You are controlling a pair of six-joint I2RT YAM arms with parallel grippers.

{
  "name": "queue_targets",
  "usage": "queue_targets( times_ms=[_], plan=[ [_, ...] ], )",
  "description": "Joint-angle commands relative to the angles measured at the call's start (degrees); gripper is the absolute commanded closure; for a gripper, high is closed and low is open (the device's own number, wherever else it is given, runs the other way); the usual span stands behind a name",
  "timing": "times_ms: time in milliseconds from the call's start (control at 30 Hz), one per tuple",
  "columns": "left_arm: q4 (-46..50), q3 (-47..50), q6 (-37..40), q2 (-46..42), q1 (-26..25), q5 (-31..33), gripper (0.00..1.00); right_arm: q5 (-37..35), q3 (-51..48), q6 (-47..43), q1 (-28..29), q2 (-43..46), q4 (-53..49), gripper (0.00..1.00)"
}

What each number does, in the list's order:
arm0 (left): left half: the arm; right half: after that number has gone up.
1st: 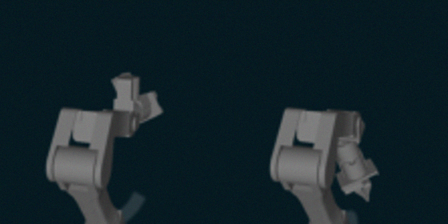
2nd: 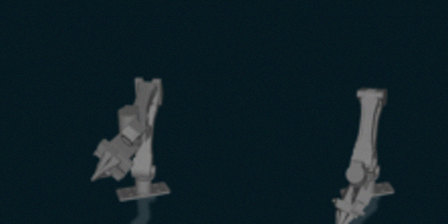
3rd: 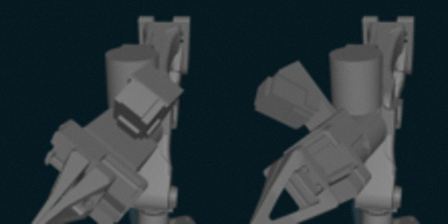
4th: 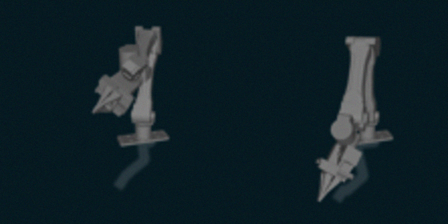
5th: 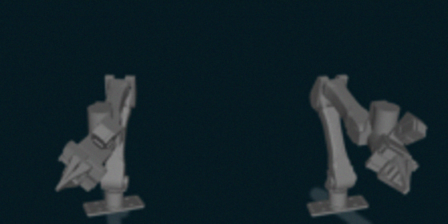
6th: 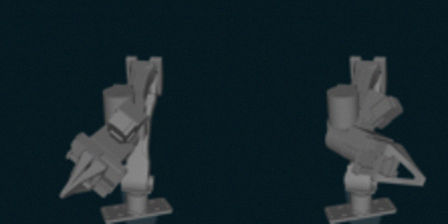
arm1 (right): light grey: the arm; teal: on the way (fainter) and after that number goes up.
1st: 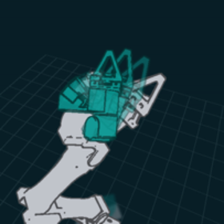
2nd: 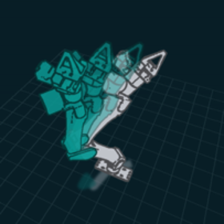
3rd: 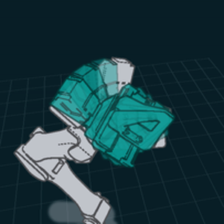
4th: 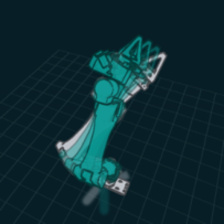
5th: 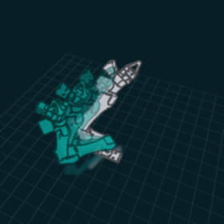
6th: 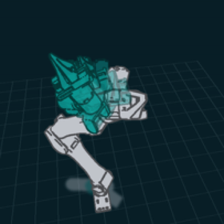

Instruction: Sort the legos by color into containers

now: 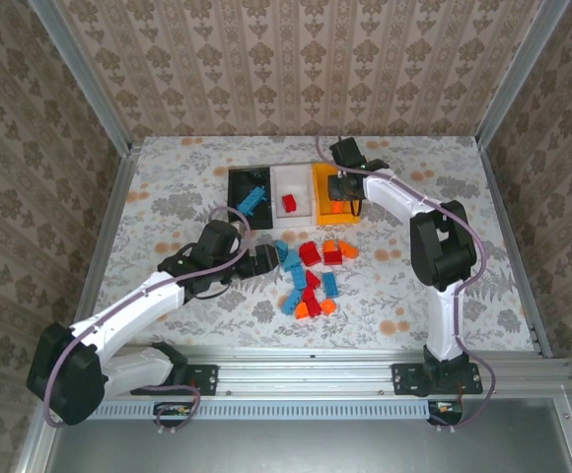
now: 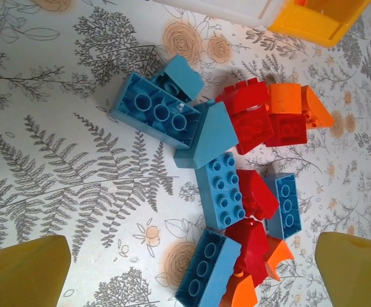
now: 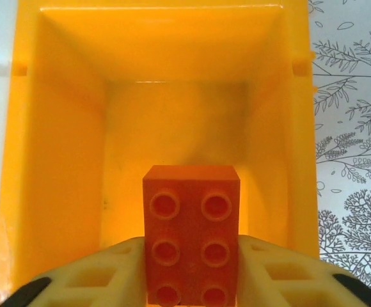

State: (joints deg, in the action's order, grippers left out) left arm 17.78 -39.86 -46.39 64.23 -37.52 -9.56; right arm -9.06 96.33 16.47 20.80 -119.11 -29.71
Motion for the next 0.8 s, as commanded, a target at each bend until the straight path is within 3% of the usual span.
queue_targets(
  times_ms=[0,200,367,567,767],
  plan=[
    [0.4,0.2,-0.7,-0.5,-0.2,0.7,0.0,-1.5,3.3,-2.4,0.4,-0.8,-5.5,0.51],
    [0.8,-1.8,1.1,1.9,-0.7,-0.1,0.0,-1.2,-0.2,-1.7,0.5,5.0,-4.4,0.46],
    [3.8,-5.6,5.5,7.2,-5.8,0.4,0.02,1.0,-12.4,1.6,1.0,15.8,1.2,0.42],
    [10.5,-10.5,14.7,13.1,-17.0,3.0,0.1,2.3,-31.3,5.3,1.2,29.5,6.0,0.4],
    [9.2,-10.4,16.5,18.4,-20.1,1.2,0.26,0.9,-39.0,5.1,1.2,34.6,5.6,0.4]
  ],
)
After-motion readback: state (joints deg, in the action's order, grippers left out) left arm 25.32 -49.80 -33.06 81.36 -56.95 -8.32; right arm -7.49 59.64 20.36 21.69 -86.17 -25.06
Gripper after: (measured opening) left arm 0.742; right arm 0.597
